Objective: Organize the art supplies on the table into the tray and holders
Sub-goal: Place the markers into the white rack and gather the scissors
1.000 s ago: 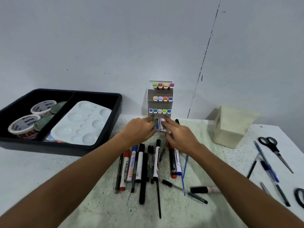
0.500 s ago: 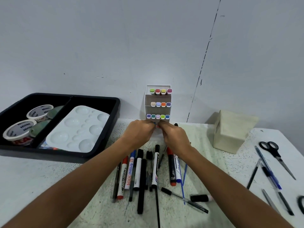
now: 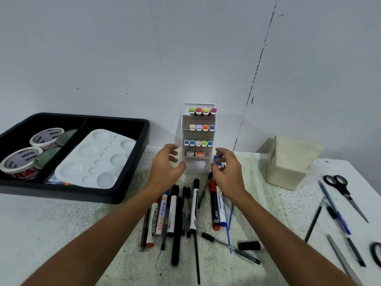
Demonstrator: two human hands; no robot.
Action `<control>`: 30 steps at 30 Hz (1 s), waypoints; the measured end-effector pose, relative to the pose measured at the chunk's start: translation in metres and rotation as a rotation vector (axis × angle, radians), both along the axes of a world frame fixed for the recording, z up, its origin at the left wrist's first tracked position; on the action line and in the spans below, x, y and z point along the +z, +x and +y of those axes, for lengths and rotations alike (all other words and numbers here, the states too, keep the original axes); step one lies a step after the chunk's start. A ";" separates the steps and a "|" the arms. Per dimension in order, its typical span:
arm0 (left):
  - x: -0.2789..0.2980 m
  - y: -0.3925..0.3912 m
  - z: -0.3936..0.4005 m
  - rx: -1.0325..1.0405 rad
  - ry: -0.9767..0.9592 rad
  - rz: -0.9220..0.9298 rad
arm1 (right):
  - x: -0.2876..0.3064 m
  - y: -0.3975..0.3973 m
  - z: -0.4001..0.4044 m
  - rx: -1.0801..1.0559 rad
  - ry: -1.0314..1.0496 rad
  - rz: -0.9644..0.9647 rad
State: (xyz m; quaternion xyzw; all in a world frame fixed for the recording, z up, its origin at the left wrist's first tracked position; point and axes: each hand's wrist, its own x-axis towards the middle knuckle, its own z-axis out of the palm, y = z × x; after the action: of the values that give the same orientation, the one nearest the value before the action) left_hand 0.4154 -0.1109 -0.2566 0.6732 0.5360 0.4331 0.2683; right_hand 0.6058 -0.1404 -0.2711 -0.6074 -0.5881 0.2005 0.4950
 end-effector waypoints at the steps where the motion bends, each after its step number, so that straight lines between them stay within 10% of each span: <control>1: -0.001 0.001 0.002 -0.041 -0.090 -0.075 | -0.001 -0.001 0.002 0.032 -0.085 0.069; 30: -0.003 -0.024 0.007 -0.253 -0.216 -0.339 | -0.008 -0.060 0.031 0.244 -0.175 0.160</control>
State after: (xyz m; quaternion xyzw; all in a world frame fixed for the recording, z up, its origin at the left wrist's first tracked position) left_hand 0.3914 -0.1038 -0.2600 0.6199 0.4380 0.4430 0.4770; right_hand 0.5454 -0.1095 -0.2789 -0.5545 -0.5965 0.3569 0.4576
